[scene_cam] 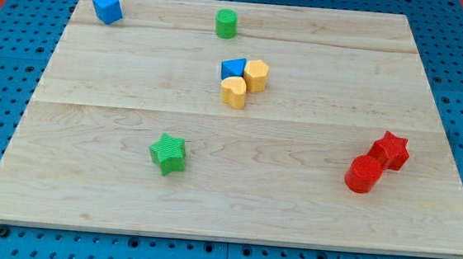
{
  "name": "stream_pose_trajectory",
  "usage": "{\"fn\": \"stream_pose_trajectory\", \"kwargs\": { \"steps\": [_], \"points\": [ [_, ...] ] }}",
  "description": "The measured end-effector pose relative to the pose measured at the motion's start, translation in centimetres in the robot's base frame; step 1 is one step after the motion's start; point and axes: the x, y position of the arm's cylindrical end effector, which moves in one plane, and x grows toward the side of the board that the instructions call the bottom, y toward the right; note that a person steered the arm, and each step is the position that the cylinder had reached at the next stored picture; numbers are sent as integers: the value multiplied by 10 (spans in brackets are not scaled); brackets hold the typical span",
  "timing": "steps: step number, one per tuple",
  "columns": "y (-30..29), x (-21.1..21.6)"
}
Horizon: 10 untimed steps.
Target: Place the red circle above the red star
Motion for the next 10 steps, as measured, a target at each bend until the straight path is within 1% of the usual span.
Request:
{"fn": "stream_pose_trajectory", "kwargs": {
  "steps": [1,2,3,4,6,7,9,10],
  "points": [
    [-11,46],
    [-28,67],
    [-84,128],
    [-151,151],
    [-227,60],
    [-225,48],
    [-207,60],
    [-196,33]
  ]
}}
